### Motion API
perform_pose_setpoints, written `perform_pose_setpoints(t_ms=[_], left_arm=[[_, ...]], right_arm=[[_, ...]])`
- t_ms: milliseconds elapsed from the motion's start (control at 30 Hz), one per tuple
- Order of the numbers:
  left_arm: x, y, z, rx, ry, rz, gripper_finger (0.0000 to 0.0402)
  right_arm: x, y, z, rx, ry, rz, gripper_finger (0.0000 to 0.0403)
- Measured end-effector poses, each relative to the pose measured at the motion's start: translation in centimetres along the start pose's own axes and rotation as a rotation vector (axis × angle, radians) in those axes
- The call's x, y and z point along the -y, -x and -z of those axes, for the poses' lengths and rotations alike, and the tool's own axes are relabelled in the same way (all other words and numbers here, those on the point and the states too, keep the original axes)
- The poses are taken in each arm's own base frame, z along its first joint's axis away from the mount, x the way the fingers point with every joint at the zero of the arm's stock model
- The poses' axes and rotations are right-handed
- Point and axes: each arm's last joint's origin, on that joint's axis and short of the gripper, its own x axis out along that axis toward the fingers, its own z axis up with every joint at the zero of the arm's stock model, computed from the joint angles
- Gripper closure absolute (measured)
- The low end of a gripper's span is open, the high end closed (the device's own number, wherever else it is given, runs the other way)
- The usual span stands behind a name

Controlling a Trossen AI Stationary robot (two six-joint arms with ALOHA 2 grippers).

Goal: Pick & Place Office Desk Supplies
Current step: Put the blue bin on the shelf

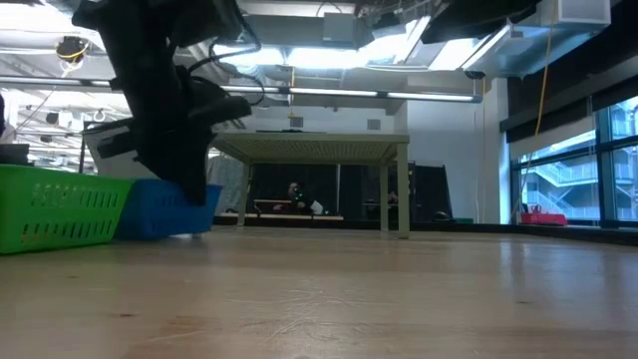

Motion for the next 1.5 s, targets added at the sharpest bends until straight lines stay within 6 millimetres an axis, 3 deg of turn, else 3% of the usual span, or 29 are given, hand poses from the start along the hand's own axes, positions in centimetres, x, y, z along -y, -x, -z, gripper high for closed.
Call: perform_pose_setpoints(t_ms=[167,467,900,1500], left_arm=[[1.2,0.4,0.5,0.033,-0.012,0.104,0.0382],[3.7,1.6,1.2,0.110,-0.181,0.343,0.0382],[5.4,3.7,3.9,0.257,-0.719,0.500,0.0387],[6.0,4.8,5.1,0.338,-0.875,0.564,0.0397]], right_arm=[[0.0,0.0,0.0,-0.001,0.001,0.000,0.0144],[0.0,0.0,0.0,-0.001,0.001,0.000,0.0144],[0.0,0.0,0.0,-0.001,0.001,0.000,0.0144],[0.0,0.0,0.0,-0.001,0.001,0.001,0.0144]])
